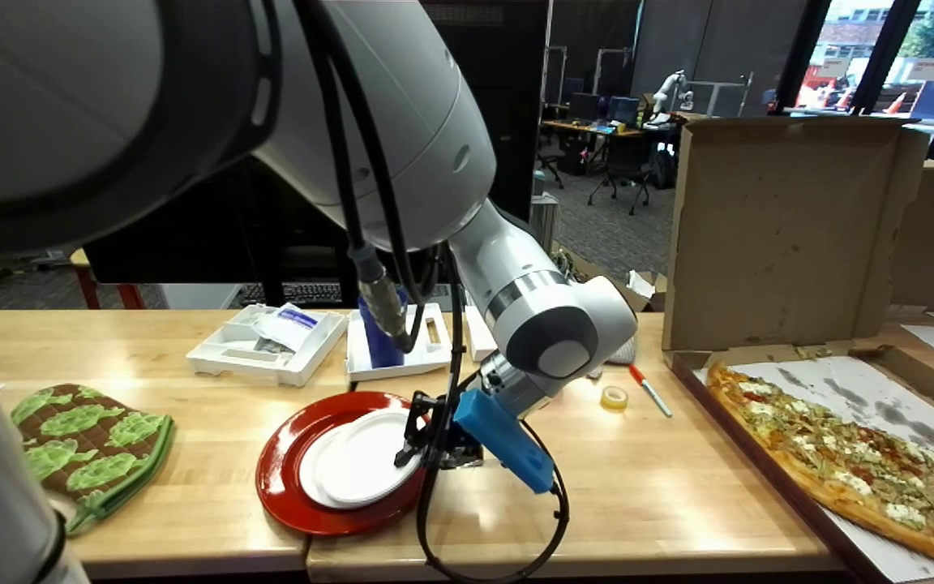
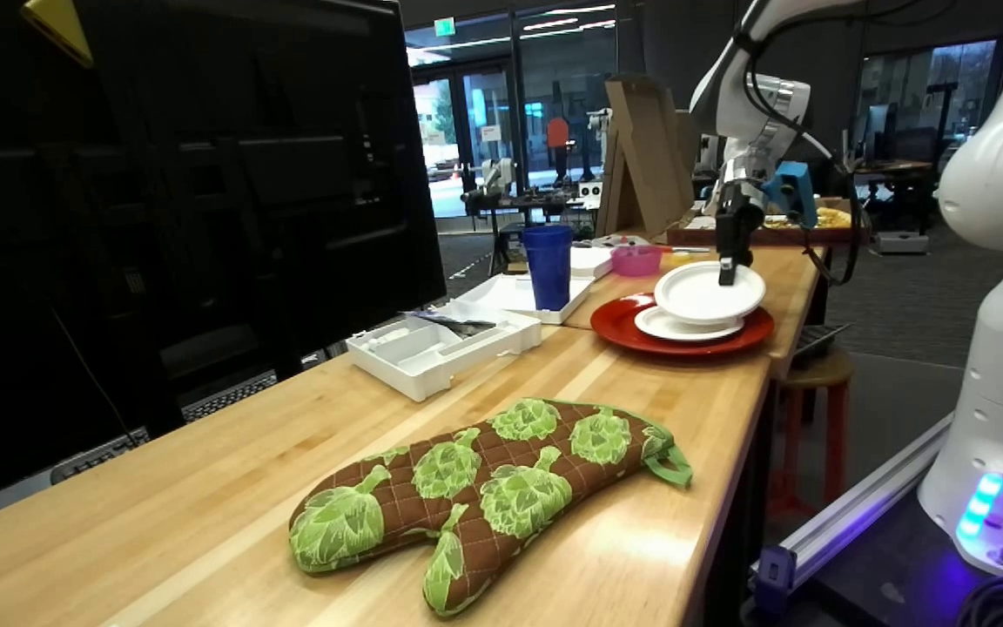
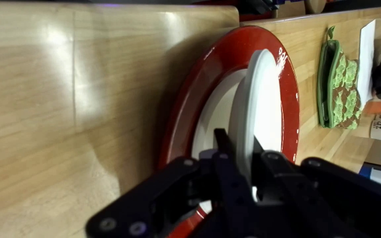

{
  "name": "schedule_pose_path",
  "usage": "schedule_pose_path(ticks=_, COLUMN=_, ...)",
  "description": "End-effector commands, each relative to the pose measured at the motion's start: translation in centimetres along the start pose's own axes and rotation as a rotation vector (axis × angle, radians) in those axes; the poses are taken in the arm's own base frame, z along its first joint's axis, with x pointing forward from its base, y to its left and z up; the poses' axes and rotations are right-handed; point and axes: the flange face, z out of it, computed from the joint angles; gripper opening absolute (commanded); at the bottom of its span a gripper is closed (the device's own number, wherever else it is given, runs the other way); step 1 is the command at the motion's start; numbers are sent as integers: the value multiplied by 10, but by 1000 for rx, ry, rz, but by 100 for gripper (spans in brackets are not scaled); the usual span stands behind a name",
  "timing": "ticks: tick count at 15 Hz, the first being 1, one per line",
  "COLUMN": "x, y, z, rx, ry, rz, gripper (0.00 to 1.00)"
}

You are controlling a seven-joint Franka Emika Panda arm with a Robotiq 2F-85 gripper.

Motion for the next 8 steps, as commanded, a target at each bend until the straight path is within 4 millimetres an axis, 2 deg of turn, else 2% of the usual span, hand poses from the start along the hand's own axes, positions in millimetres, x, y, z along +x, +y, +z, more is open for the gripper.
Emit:
schedule_pose_path(ticks=1, x=-1, y=-22, z=5, rx=-26, ry=10, rz=-24, gripper=3)
schedule_pose_path(ticks=8, x=8, y=-33, z=18, rx=-29, ry=-12, rz=-43, gripper=3)
